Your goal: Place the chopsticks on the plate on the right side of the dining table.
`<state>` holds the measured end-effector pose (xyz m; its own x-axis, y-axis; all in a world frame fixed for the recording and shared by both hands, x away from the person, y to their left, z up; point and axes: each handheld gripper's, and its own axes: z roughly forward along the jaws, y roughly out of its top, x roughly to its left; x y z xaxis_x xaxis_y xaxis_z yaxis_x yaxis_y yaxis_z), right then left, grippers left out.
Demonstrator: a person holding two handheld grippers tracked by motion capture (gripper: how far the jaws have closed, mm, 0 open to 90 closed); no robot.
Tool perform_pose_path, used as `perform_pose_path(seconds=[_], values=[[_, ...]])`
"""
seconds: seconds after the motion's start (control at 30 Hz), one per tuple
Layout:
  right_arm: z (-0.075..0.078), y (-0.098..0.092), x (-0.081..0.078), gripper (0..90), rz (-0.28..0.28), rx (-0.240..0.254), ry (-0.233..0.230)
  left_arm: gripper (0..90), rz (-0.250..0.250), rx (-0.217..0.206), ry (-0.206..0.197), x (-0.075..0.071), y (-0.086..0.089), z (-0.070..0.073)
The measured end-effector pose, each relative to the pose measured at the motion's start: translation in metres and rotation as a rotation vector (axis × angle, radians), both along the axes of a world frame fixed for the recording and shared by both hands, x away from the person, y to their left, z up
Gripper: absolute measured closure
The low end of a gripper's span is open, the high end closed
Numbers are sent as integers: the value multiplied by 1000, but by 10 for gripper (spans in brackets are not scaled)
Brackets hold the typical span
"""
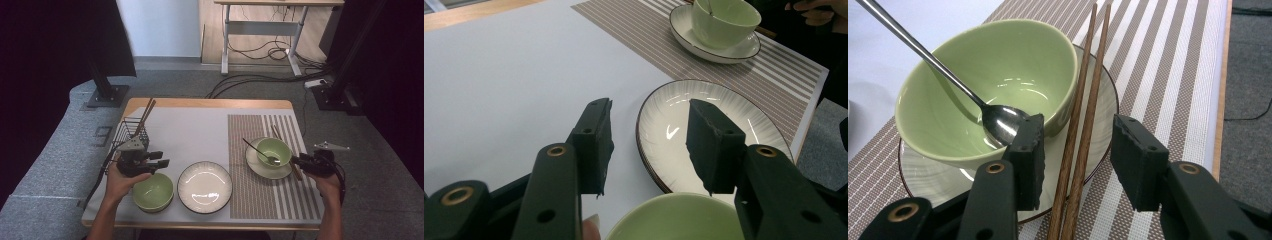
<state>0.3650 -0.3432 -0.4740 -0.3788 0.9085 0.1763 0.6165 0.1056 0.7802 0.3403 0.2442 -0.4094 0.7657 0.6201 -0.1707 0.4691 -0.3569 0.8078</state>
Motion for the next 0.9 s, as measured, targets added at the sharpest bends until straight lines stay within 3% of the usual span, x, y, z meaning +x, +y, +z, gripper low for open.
perform_pose_path(seconds=[0.23,0.53,0.9], values=[[0,1,-2,575,11,-11,7,529,3,-3,1,2,0,0],[-8,10,-1,610,57,-123,53,530,-6,2,2,2,-2,0],[-12,12,0,651,56,-163,51,530,-4,-3,0,2,-1,1]])
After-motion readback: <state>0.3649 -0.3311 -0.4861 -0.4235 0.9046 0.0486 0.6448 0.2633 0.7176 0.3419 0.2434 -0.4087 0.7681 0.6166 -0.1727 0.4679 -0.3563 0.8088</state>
